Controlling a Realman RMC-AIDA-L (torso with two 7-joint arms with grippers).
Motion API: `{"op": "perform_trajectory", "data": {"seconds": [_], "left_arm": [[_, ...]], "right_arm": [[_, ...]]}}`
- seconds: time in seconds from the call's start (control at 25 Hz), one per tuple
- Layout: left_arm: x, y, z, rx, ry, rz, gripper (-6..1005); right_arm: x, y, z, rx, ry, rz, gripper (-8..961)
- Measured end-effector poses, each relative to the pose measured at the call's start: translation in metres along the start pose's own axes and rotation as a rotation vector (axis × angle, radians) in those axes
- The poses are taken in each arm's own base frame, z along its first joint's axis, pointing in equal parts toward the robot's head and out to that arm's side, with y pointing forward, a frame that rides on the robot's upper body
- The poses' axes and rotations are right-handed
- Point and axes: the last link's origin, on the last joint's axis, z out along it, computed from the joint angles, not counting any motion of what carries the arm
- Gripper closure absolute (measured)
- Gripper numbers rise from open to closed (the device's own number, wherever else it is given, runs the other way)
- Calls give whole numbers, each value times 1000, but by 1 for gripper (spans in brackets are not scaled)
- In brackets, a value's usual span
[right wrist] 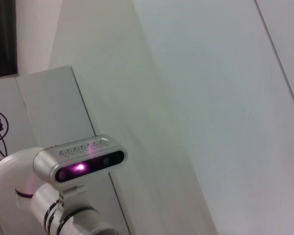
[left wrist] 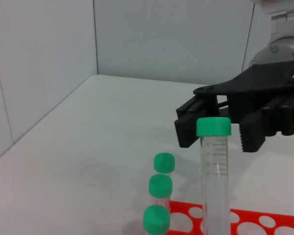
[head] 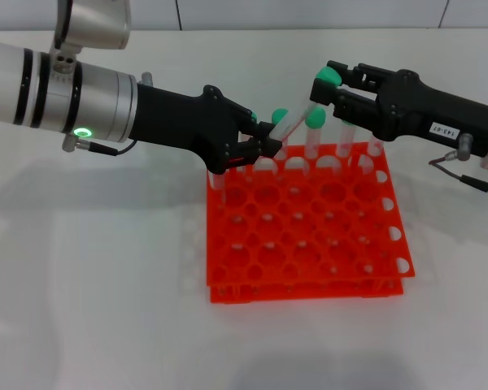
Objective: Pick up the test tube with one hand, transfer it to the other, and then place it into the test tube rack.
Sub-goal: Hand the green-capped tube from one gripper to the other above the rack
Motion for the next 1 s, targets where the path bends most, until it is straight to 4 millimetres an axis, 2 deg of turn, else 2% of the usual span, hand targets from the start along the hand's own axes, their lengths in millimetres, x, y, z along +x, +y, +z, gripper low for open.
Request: {"op": "perform_trajectory", "data": {"seconds": [0.2, 0.32, 0.84, 1.0], "left_arm": [[0, 0, 1, -1, 0, 5, 829], [0, 0, 1, -1, 0, 5, 829], [1, -1, 3, 19, 9, -19, 830], [2, -1, 4, 17, 11, -42, 744]], "right_arm": [[-1, 0, 0, 1, -8, 1, 502], [-1, -1, 1, 6, -6, 1, 687], [-1, -3, 1, 12, -10, 11, 678], [-1, -3, 1, 12, -11, 11, 675]]}}
